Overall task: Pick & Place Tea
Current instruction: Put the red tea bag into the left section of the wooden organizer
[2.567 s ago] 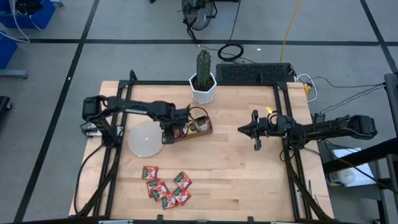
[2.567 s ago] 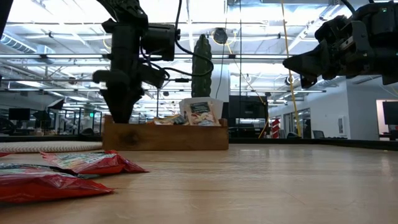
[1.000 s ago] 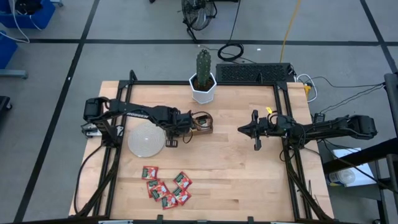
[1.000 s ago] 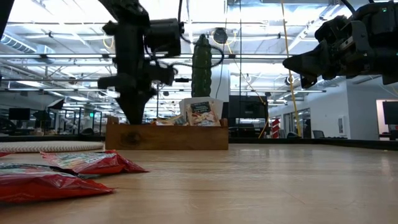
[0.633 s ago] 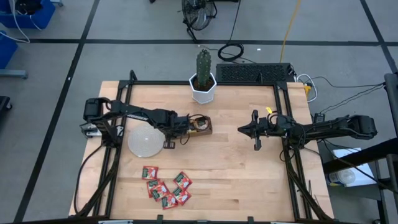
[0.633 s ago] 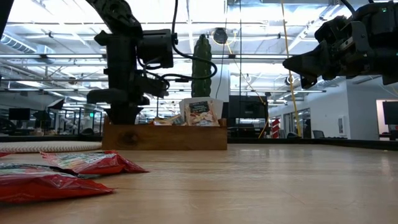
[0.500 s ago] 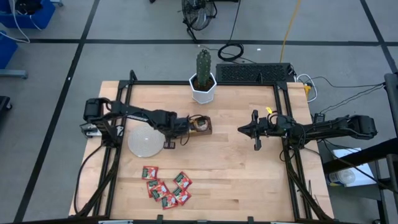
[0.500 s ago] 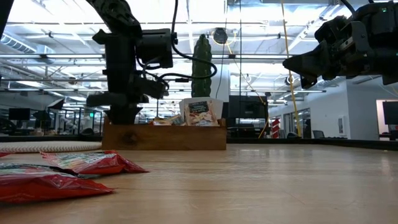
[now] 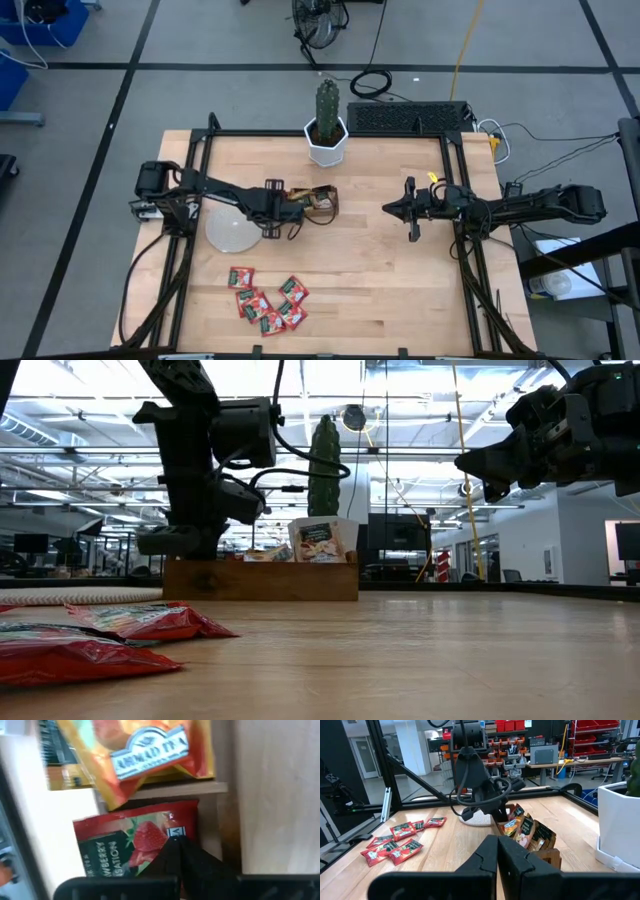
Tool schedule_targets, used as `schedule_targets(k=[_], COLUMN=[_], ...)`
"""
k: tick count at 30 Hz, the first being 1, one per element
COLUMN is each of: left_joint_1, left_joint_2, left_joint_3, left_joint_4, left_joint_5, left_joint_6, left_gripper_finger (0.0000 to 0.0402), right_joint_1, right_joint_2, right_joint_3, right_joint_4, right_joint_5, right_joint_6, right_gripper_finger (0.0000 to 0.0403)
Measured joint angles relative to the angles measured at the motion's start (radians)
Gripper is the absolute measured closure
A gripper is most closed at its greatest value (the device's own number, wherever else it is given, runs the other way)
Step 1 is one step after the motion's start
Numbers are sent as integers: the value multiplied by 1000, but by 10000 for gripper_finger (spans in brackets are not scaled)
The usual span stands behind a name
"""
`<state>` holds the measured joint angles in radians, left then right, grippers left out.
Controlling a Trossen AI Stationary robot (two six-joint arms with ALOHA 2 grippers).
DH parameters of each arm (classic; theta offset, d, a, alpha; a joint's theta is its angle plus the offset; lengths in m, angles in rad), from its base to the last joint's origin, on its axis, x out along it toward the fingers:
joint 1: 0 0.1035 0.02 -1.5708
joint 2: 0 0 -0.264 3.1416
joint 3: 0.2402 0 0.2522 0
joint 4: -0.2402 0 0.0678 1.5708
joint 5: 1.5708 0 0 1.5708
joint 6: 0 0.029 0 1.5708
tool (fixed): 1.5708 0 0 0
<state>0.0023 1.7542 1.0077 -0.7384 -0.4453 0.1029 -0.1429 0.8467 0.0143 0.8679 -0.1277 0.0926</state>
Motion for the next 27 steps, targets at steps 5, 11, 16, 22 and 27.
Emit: schedule_targets(k=[5,11,16,22,27], left_joint_1=[-6,-6,-10,-41,-80], left_joint_2=[0,0,0,-1,-1], left_joint_3=[0,0,0,2,2], left_joint_4=[1,-11,-17,-18,-34], left_joint_5=[-73,-146,-159,-159,-230], left_joint_6=[-22,-34,-38,-22,-10], left_gripper_finger=[401,401,401,395,396], right_joint_1=[0,0,0,0,0], right_joint_2=[0,0,0,0,0], right_joint_3=[0,0,0,0,0], right_joint_4=[0,0,0,0,0], right_joint_5=[0,0,0,0,0], right_joint_6=[0,0,0,0,0], right_gripper_finger=[403,403,403,403,403])
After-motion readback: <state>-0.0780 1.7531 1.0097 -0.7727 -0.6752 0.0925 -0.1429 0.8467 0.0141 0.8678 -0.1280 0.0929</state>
